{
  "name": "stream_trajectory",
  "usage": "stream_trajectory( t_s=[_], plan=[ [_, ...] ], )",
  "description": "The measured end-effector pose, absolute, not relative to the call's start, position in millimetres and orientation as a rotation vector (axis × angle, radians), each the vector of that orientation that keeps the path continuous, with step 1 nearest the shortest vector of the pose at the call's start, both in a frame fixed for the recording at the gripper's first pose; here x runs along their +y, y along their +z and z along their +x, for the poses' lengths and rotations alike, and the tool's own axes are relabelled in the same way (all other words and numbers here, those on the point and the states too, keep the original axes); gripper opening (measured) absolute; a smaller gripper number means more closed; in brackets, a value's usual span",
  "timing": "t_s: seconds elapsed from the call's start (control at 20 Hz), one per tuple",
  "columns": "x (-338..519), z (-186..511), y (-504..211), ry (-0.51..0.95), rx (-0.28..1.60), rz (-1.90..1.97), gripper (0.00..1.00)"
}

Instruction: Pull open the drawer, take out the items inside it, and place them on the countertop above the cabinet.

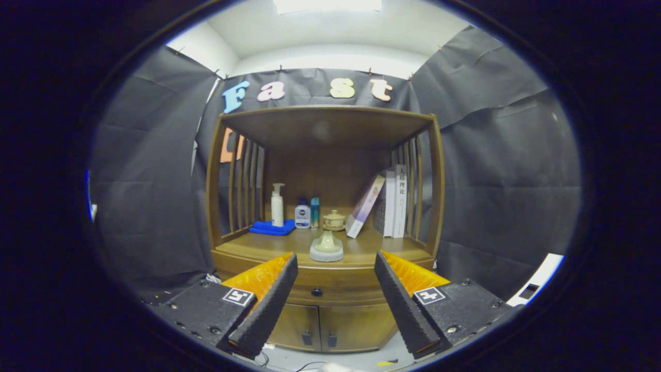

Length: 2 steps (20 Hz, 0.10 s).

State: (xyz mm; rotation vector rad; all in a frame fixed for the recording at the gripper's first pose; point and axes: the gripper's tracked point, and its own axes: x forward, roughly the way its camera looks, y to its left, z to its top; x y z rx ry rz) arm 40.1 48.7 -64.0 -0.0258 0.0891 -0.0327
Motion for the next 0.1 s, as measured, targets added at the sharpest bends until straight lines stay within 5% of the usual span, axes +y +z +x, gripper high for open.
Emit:
stream_trajectory(
  t_s=[0.1],
  plan=[
    [46.1,23.1,-54.1,-0.017,0.082,-0.001,0.98]
  ],
)
